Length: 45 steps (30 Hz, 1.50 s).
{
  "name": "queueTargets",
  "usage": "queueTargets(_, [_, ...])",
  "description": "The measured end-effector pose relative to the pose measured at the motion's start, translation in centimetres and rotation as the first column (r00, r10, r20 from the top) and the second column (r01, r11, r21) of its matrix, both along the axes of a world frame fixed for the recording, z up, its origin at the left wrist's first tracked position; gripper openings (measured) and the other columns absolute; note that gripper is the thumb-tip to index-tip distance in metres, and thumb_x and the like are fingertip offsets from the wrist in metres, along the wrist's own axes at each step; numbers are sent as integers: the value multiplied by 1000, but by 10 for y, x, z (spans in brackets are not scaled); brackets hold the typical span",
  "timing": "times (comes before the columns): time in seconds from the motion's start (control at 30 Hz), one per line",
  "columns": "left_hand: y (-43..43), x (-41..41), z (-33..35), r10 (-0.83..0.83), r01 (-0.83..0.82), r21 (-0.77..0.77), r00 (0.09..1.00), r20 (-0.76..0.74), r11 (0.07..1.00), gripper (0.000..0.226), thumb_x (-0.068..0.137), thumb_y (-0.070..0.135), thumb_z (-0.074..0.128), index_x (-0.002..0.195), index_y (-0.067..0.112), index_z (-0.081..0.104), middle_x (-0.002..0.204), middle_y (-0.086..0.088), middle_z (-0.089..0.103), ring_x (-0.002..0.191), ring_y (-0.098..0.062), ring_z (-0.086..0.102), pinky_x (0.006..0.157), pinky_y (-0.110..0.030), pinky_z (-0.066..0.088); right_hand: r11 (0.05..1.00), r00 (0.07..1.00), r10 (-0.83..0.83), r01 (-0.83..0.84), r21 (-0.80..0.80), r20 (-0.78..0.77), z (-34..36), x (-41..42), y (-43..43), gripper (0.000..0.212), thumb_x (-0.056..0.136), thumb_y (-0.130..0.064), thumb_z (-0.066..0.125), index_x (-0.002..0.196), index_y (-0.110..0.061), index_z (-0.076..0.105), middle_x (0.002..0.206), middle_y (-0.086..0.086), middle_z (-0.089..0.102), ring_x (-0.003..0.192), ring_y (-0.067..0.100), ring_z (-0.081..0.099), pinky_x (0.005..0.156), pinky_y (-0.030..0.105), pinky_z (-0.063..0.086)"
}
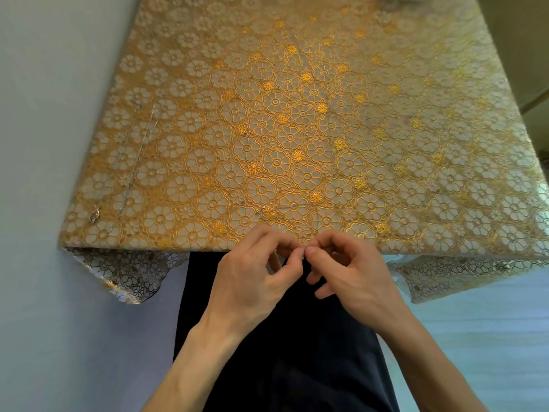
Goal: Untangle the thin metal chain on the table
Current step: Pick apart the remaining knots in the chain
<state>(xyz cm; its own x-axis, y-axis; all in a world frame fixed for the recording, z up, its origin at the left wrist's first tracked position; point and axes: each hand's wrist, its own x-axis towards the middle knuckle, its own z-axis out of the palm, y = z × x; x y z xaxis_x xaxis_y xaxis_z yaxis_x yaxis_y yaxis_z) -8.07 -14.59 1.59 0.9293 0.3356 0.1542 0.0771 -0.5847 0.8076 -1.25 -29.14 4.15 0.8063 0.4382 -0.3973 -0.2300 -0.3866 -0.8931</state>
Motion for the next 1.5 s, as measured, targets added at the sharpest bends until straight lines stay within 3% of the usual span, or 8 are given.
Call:
queueTargets(0.27, [2,-5,3,-21,20,-66,1000,-15,998,12,83,37,63,84,26,69,85,13,62,73,-7,61,65,-9,41,987,970,151,-137,-87,188,3,1,-6,12,92,-15,66,82,-20,67,65,-2,67,64,18,69,57,37,60])
queueTargets(0.5, [-1,-10,-4,44,-80,166,978,206,983,13,91,25,67,88,14,73,89,5,65,63,-9,58,62,-23,51,993,984,-11,31,112,-180,9,0,0,11,95,-10,61,86,-8,67,60,-1,60,59,12,65,49,25,54])
queueTargets(0.73, [2,-14,-1,75,-83,46,987,142,996,9,90,23,70,93,15,74,94,8,65,71,-8,60,64,-17,50,998,999,-9,7,57,30,5,-3,-3,10,94,-13,66,85,-12,71,61,-3,65,60,12,68,52,28,58])
queueTargets(0.9, [12,-9,-6,-82,83,59,996,-15,995,32,92,36,61,123,33,69,111,14,57,92,-7,60,78,-24,53,999,991,33,-37,30,127,2,-1,-4,13,93,-14,66,81,-18,70,66,3,66,64,18,67,59,29,58])
queueTargets(1.07, [22,4,-8,-136,137,223,991,-19,965,23,90,42,61,99,28,77,102,11,65,96,-12,59,79,-35,51,996,990,84,-88,30,114,0,7,-1,9,89,-23,64,82,-20,66,79,-5,62,75,10,57,72,31,52])
queueTargets(1.17, [28,12,-3,-138,134,237,990,-4,962,23,90,42,61,96,27,78,95,13,69,95,-11,61,79,-33,51,996,995,64,-69,56,78,-2,10,2,15,98,-10,57,83,-14,59,91,-1,68,84,9,61,77,23,48])
queueTargets(1.33, [37,24,20,-133,133,-11,990,-47,991,10,91,37,67,90,30,75,83,20,70,85,-1,62,74,-12,41,993,998,57,-58,106,13,4,22,11,19,102,-7,46,86,-10,54,84,3,71,79,8,63,75,23,46])
queueTargets(1.5, [45,45,39,-173,120,-314,974,-148,942,10,93,29,70,88,22,75,75,-7,68,69,-18,61,64,-33,49,983,991,126,-131,132,45,19,44,21,20,103,-5,43,86,-6,52,67,1,60,69,20,58,78,43,50])
